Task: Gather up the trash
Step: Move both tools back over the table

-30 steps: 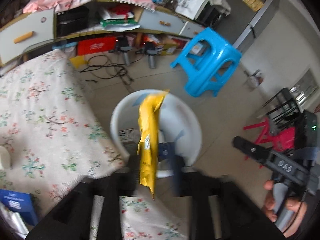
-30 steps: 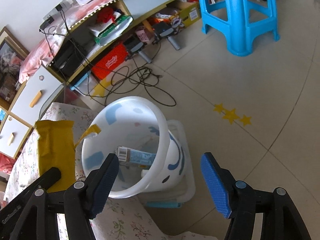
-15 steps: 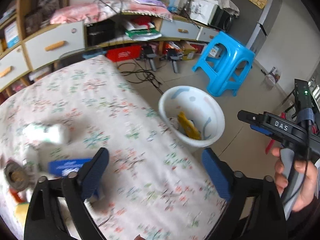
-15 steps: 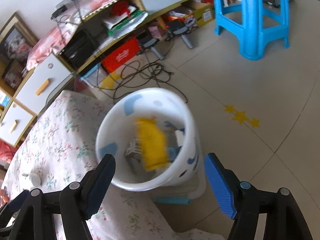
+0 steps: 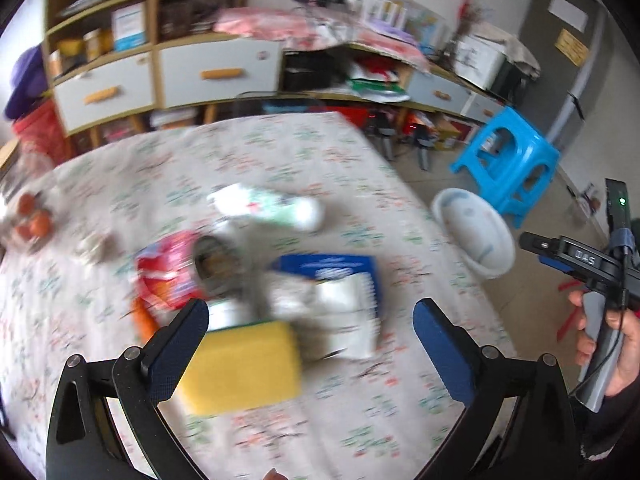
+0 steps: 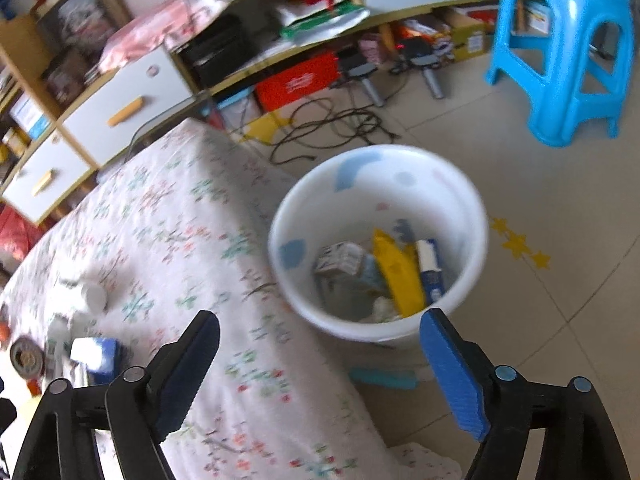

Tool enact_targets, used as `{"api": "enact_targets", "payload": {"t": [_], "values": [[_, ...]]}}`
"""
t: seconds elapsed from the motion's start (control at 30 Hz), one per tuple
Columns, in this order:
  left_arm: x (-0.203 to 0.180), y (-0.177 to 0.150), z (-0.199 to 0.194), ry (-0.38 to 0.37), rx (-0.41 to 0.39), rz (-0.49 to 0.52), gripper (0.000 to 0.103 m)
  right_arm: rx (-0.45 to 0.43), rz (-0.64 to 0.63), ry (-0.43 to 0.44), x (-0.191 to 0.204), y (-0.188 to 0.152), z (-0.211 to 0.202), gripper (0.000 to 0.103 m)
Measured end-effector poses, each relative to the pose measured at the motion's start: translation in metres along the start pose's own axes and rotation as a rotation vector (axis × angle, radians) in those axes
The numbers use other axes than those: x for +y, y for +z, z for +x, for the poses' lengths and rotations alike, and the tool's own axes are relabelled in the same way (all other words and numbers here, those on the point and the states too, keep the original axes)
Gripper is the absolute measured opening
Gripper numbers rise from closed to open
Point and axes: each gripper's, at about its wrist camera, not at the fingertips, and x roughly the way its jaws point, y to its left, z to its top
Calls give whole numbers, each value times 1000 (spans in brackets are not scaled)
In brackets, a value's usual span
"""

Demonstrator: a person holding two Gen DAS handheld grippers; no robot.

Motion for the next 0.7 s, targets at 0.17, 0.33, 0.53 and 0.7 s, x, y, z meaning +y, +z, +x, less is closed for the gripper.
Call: {"api": "enact_targets", "payload": {"t": [0.17,0.33,0.53,0.7], "values": [[36,-18,2,-16,29,12,103,34,-70,13,33,-11,12,89],[38,-31,16,-3,45,188,103,61,-121,5,56,-19,23,89],[29,-40,27,-20,69,337,103,79,-132,4,66,-24,27,89],[16,-51,35,24,112,451,102,81,-137,1,67,-26,25,89]]}}
